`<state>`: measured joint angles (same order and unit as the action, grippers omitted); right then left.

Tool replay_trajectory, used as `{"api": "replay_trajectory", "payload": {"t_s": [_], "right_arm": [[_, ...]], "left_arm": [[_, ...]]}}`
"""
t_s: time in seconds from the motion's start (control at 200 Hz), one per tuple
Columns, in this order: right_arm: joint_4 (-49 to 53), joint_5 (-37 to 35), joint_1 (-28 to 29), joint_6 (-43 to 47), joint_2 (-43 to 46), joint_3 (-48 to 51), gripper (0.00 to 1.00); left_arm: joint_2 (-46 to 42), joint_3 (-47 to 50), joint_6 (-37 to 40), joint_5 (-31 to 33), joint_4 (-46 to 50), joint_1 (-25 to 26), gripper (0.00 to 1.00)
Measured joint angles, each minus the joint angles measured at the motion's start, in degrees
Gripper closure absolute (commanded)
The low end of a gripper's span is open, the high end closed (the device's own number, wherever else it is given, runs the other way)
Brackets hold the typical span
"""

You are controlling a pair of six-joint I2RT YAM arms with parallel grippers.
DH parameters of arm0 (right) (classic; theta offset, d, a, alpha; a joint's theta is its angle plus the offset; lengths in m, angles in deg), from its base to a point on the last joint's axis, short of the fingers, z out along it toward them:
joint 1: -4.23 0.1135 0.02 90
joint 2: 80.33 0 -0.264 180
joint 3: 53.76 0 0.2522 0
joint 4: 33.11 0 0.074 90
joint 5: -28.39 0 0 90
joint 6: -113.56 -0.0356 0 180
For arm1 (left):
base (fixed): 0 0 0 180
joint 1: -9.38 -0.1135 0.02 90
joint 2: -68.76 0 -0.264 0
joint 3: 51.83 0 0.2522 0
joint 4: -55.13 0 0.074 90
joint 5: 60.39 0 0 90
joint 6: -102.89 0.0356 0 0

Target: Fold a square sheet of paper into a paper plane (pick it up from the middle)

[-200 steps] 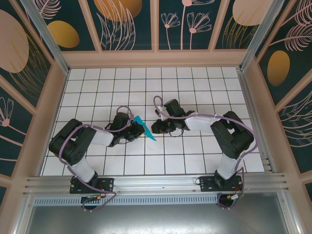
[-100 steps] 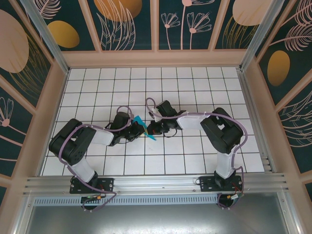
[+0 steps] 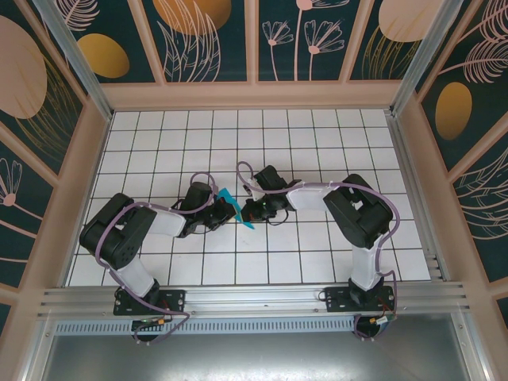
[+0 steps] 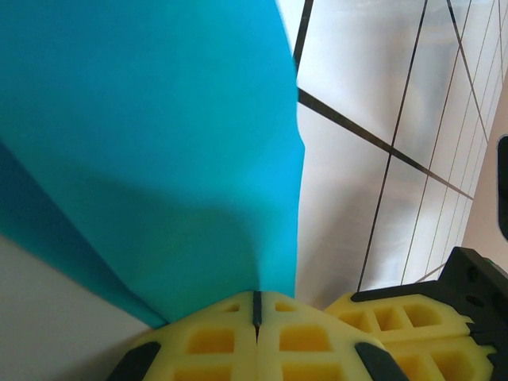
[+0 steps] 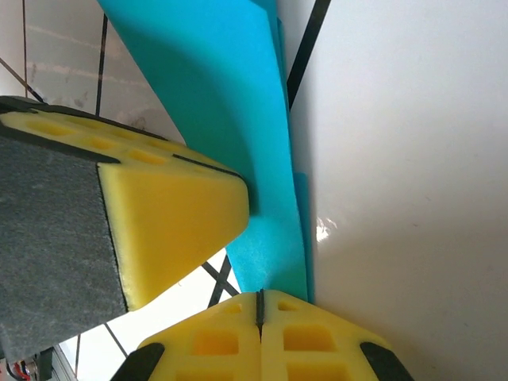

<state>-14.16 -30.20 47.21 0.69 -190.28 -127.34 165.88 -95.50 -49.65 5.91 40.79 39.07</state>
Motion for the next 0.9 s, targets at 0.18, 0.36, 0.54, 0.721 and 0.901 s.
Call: {"api": "replay_trajectory", "payload": {"t_s": [0.18,0.36,0.54,0.721,0.901], "right_arm": [[1.05,-0.11,0.0,1.81,0.0,-0.17,1.0],[1.4,0.09,0.0,4.07,0.02,-0.17,1.0],[2.21,0.04,0.0,4.7,1.14,-0.15,1.0],[1.51,-0.11,0.0,3.17,2.12,-0.2,1.0],[0.9,-0.02,0.0,2.34,0.61,-1.25,1.0]], "left_arm": [[-0.02,-0.46,0.0,0.31,1.07,0.09,1.0],[-0.11,-0.55,0.02,0.55,1.36,0.2,1.0],[-0.11,-0.55,0.07,0.61,1.33,0.24,1.0],[-0.15,-0.52,0.17,0.59,1.33,0.24,1.0],[-0.15,-0.52,0.17,0.57,1.31,0.24,1.0]]}}
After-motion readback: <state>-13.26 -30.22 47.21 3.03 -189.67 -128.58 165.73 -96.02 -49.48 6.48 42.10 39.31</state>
